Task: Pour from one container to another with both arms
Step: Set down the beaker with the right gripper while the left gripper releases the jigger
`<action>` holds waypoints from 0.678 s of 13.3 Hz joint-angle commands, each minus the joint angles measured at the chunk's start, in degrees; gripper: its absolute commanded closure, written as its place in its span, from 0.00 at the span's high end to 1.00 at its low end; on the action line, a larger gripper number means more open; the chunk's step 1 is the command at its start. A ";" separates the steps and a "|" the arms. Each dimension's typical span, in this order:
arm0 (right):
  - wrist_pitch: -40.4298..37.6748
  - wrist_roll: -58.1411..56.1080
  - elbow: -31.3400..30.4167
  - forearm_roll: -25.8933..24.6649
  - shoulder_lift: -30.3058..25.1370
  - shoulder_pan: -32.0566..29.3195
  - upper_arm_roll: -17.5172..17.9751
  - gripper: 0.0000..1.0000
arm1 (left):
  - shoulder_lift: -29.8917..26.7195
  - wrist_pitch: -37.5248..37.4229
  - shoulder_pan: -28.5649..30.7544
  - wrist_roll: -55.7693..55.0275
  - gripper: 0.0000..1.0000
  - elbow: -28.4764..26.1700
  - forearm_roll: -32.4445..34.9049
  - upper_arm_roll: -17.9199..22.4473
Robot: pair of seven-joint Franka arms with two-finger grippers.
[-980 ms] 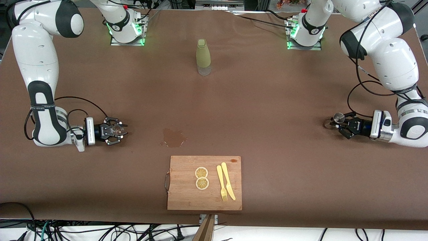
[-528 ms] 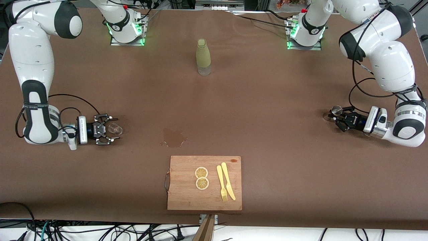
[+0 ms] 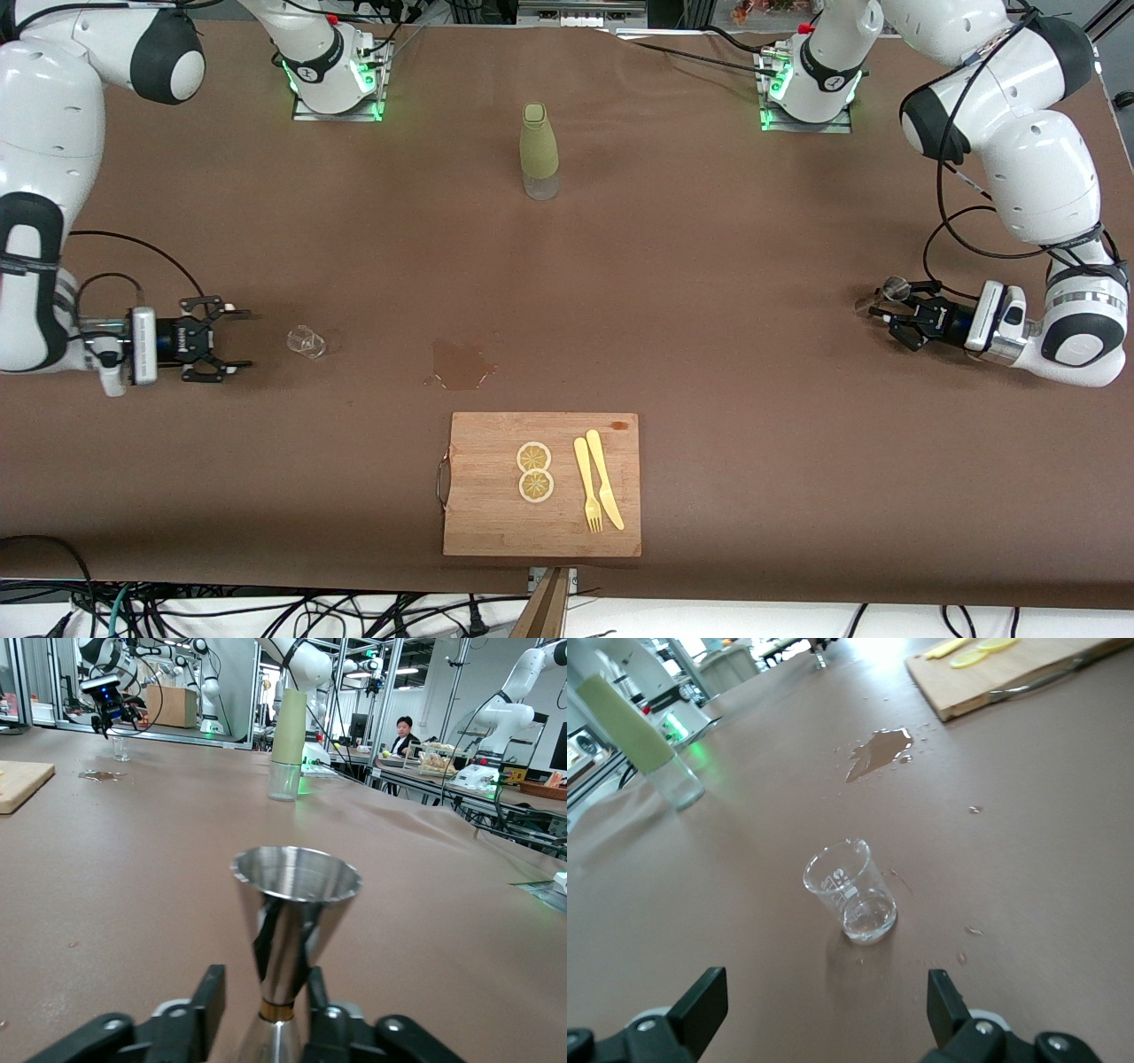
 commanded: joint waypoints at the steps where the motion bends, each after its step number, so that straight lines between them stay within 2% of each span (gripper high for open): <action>1: -2.55 10.70 2.62 -0.50 -2.85 0.22 -1.95 1.00 | 0.52 -4.22 0.19 12.74 1.00 1.02 0.21 2.34; 4: -2.47 30.97 5.43 -6.55 -8.47 0.66 -1.43 1.00 | -2.72 2.87 1.33 11.51 1.00 1.11 0.21 2.70; 6: -2.03 45.47 6.06 -11.64 -13.65 2.15 -0.29 1.00 | -8.24 10.94 3.00 11.24 1.00 1.20 0.39 2.26; 9: 0.33 66.84 5.88 -23.49 -21.74 2.86 5.94 1.00 | -16.68 22.73 2.92 10.36 1.00 1.11 2.31 1.30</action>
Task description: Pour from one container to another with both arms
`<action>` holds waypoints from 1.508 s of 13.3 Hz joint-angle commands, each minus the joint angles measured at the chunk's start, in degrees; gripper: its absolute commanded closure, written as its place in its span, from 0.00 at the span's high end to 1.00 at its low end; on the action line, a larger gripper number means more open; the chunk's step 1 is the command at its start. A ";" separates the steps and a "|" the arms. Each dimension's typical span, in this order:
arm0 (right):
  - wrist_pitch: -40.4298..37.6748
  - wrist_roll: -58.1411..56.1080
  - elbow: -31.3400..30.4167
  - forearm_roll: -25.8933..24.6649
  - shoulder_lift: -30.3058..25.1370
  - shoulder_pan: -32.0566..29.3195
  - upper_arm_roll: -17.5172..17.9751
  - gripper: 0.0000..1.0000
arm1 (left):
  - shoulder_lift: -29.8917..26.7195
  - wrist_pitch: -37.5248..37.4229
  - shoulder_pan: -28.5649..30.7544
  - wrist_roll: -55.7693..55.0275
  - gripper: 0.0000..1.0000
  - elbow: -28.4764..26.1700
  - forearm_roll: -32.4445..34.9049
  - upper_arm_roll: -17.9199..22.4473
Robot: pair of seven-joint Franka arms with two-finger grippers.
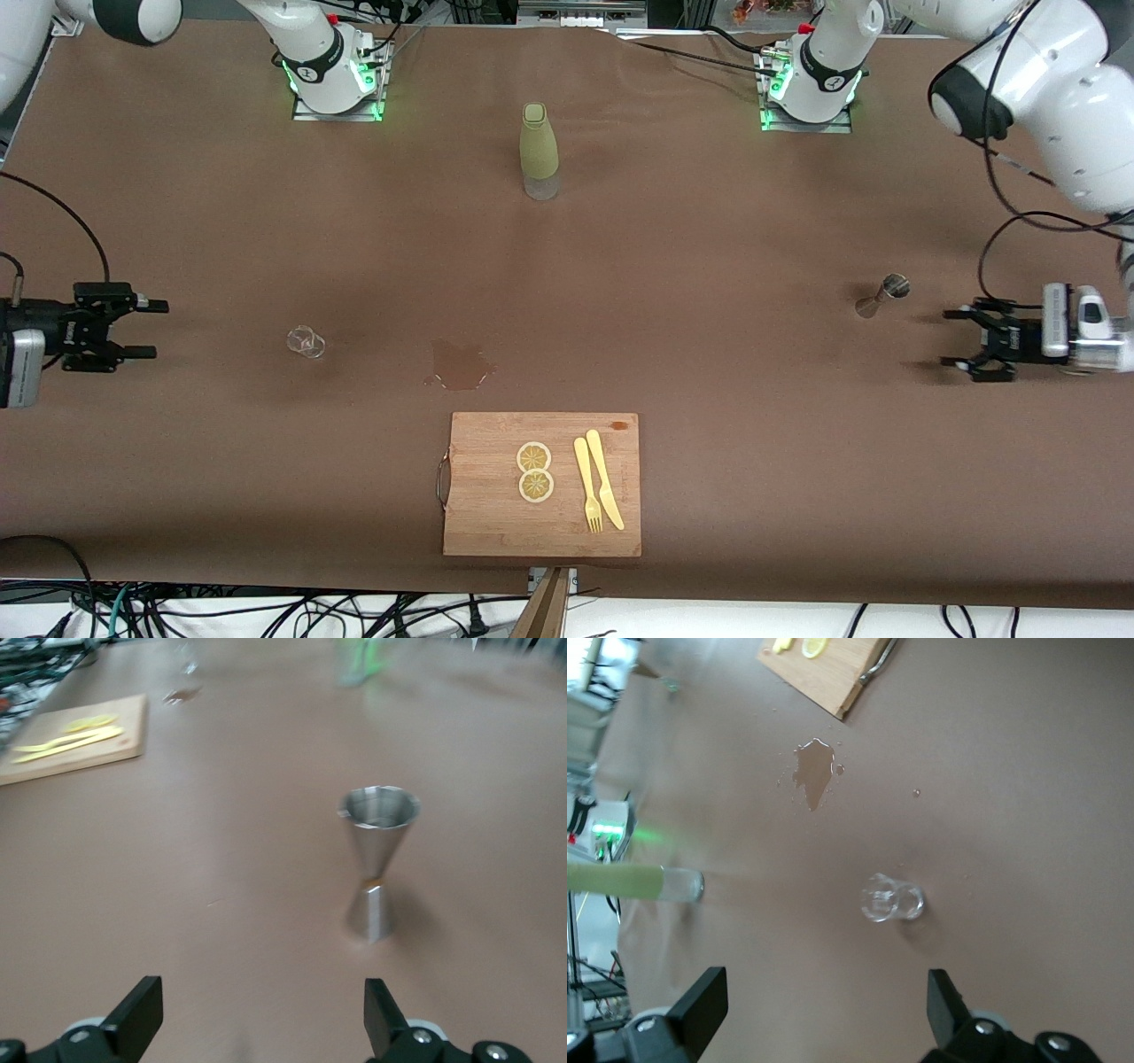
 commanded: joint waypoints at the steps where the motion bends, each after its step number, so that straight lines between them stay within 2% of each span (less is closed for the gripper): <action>1: 1.92 17.19 -1.74 -11.25 -7.24 0.44 6.89 1.00 | -8.82 8.22 -0.77 7.96 1.00 -2.09 4.56 -1.77; 7: -1.67 56.49 -2.80 -30.95 -16.13 0.44 22.81 1.00 | -25.52 23.69 -6.22 -10.02 1.00 -3.06 25.38 -3.18; 9: -4.92 65.20 -2.89 -33.26 -18.24 0.62 25.37 1.00 | -31.32 29.32 -8.93 -14.44 1.00 -4.98 28.03 -4.15; 11: -7.30 75.30 -3.50 -34.40 -19.48 1.76 25.99 1.00 | -35.90 34.59 -12.62 -18.03 1.00 -7.61 34.25 -4.50; 13: -7.40 74.22 -4.99 -36.77 -21.84 1.41 25.91 1.00 | -42.65 36.55 -15.53 -31.07 1.00 -11.91 45.48 -6.60; 15: -7.05 65.30 -5.35 -37.31 -23.08 0.71 25.73 1.00 | -48.11 36.55 -15.89 -44.28 1.00 -15.70 54.03 -10.37; 18: -1.17 59.53 -5.52 -41.42 -24.92 -0.43 25.56 1.00 | -51.91 36.03 -15.72 -59.05 1.00 -18.70 58.36 -13.55; 20: 0.85 59.97 -5.79 -44.42 -28.52 -0.96 25.21 1.00 | -54.63 35.07 -15.11 -75.09 1.00 -21.06 59.59 -15.22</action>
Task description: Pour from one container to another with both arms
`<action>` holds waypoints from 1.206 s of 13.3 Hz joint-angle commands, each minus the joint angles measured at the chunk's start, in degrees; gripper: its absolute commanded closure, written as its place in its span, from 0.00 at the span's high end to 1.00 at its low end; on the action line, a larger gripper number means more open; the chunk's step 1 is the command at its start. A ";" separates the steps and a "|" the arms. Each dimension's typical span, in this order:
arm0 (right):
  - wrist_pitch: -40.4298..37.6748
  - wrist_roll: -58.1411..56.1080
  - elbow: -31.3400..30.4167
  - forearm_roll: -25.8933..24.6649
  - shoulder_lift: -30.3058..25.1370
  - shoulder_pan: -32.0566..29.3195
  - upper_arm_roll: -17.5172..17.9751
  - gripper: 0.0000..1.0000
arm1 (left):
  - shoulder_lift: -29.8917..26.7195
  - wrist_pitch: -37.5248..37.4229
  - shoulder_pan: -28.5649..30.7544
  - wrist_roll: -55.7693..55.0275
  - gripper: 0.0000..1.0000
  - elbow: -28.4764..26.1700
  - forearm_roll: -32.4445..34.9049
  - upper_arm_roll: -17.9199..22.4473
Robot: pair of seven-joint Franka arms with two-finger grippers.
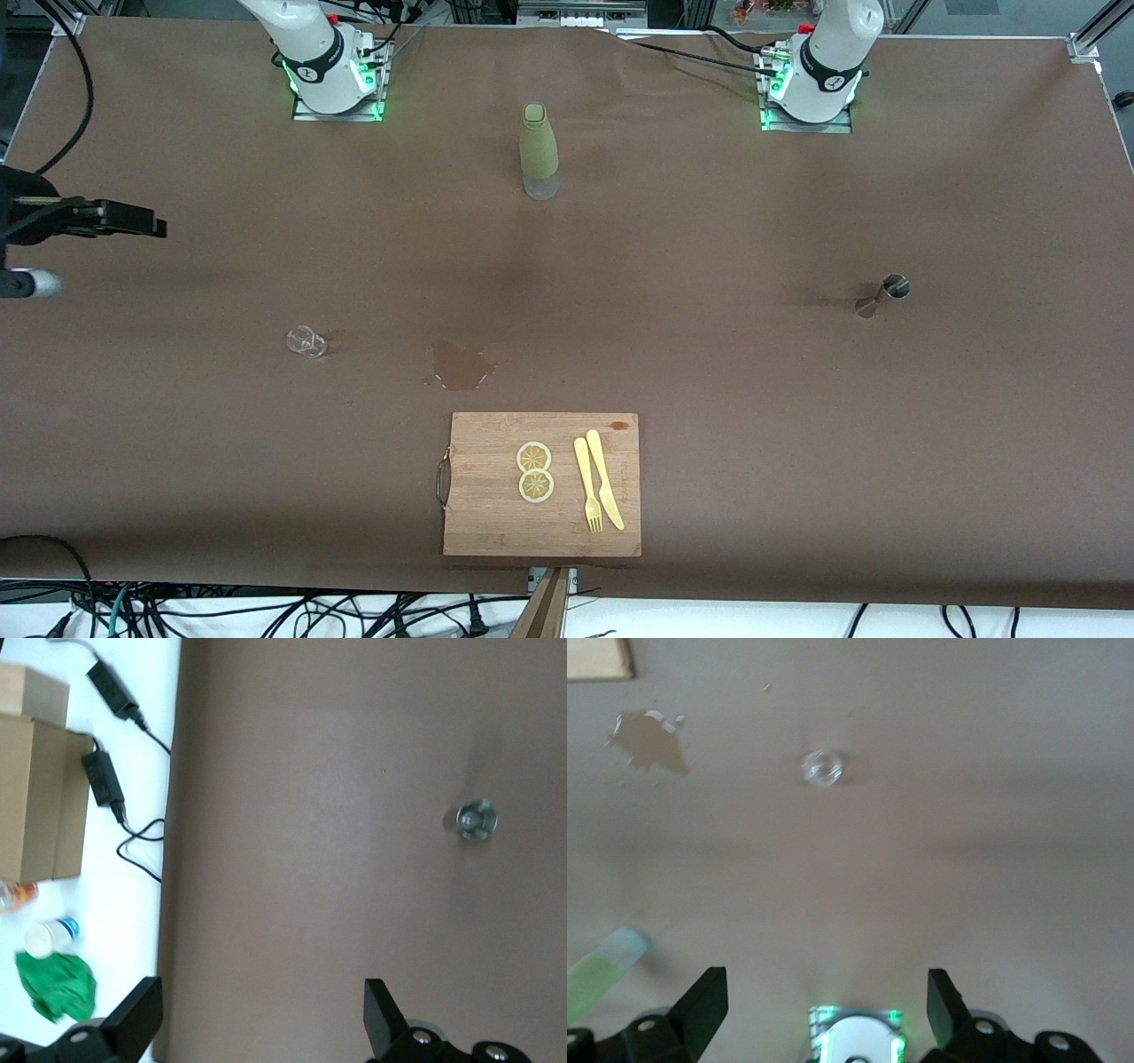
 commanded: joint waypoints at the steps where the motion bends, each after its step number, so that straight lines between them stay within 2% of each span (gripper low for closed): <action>1: 3.77 -1.57 -3.06 -2.52 -6.46 -1.18 0.01 1.00 | -5.81 -0.39 1.30 -22.53 1.00 -6.18 4.07 -3.58; 3: 4.39 -1.40 -4.29 -2.79 -8.92 -1.01 -0.08 1.00 | -7.31 -3.37 4.46 -37.95 1.00 -7.07 6.53 -8.67; 8: 4.49 -0.61 -5.61 -2.35 -9.81 1.44 0.01 1.00 | -9.07 -9.17 10.27 -66.42 1.00 -7.86 8.82 -20.90; 13: 4.57 1.58 -5.43 -2.26 -9.20 1.89 0.01 1.00 | -8.82 -16.39 10.10 -89.21 1.00 -6.11 6.55 -22.76; 16: 4.57 0.71 -4.99 -2.35 -7.97 1.37 0.01 1.00 | -8.90 -17.00 10.27 -90.66 1.00 -6.28 4.78 -22.85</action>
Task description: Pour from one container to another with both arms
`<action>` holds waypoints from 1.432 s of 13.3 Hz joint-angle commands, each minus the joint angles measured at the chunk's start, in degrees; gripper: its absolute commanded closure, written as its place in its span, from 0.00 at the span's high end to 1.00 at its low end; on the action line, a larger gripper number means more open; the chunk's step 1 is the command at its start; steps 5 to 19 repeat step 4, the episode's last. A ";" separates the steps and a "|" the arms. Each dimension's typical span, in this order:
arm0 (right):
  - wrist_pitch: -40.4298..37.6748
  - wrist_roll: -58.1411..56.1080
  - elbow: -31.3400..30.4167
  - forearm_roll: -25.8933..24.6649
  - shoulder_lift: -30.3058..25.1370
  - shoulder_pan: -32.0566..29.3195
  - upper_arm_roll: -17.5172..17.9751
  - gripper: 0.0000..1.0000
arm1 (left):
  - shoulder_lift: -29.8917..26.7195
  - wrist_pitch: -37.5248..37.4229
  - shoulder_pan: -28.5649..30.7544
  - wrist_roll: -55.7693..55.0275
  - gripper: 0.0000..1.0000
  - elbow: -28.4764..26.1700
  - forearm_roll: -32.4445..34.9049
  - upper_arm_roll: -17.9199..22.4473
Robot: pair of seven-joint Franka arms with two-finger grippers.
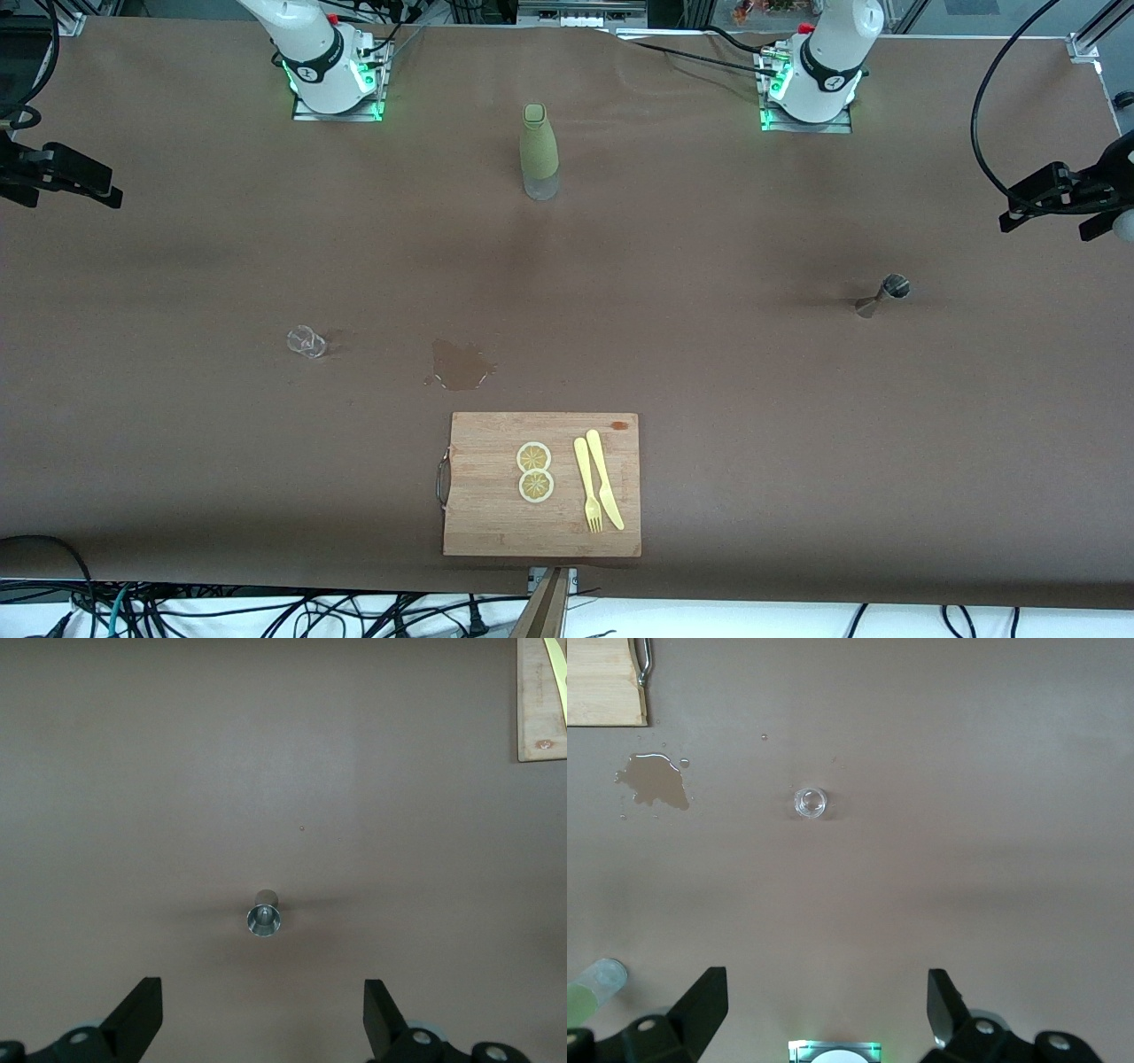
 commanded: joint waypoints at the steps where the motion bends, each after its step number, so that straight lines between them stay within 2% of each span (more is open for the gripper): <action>1: 0.77 0.45 -0.64 -0.66 0.01 -0.33 -0.08 1.00 | -0.88 -2.53 0.96 -2.59 1.00 0.09 -1.36 -0.70; 3: 0.86 0.45 -0.64 -0.67 0.10 -0.24 0.01 1.00 | -1.15 -5.00 0.96 -2.33 1.00 0.09 -1.27 -1.23; 19: 0.94 0.37 -0.64 -0.67 0.10 -0.24 0.01 1.00 | -1.15 -5.09 0.96 -2.33 1.00 0.18 -1.27 -1.23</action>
